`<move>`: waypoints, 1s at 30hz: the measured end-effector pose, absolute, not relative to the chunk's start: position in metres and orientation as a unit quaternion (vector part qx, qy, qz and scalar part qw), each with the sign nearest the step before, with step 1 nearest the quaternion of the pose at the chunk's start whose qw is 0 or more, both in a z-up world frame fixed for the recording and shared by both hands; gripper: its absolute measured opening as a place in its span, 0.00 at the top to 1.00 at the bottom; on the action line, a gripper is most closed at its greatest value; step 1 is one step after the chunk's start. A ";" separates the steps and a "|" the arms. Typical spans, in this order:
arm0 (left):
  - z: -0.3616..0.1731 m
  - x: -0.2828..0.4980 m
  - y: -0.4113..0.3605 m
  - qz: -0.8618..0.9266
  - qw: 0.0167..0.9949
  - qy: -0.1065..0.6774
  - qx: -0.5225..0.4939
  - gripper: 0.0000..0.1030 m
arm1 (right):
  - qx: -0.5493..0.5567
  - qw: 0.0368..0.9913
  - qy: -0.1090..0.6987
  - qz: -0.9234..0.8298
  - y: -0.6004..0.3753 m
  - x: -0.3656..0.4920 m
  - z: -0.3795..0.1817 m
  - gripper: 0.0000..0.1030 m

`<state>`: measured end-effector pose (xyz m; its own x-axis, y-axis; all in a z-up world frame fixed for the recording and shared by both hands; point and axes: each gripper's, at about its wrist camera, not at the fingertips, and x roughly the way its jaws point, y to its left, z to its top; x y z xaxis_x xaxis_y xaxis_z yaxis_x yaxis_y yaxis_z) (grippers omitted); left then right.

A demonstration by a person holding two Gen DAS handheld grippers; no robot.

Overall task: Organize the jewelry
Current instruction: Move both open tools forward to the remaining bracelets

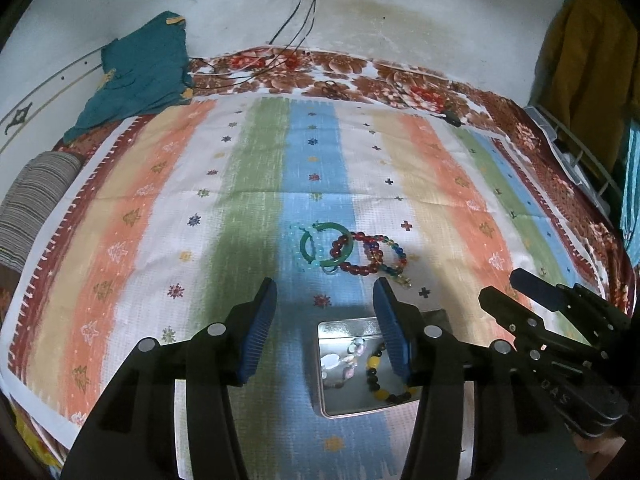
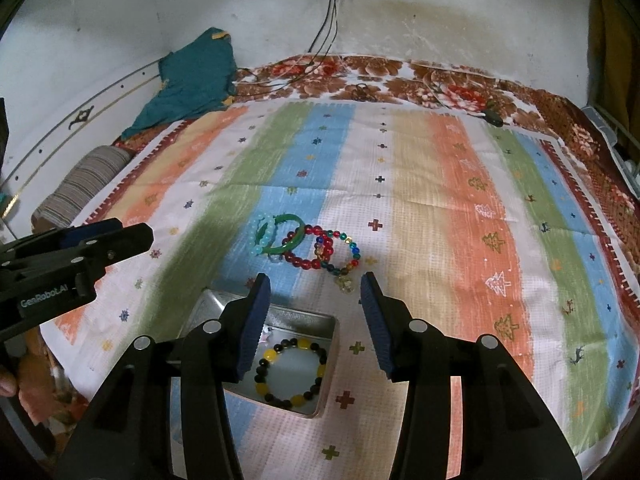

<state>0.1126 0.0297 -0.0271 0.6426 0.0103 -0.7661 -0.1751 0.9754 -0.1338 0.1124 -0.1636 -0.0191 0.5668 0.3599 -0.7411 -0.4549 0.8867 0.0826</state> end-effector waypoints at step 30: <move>-0.032 0.137 0.027 0.050 0.898 0.431 -0.078 0.20 | -0.046 0.867 0.432 0.244 -0.158 0.147 -0.026 0.23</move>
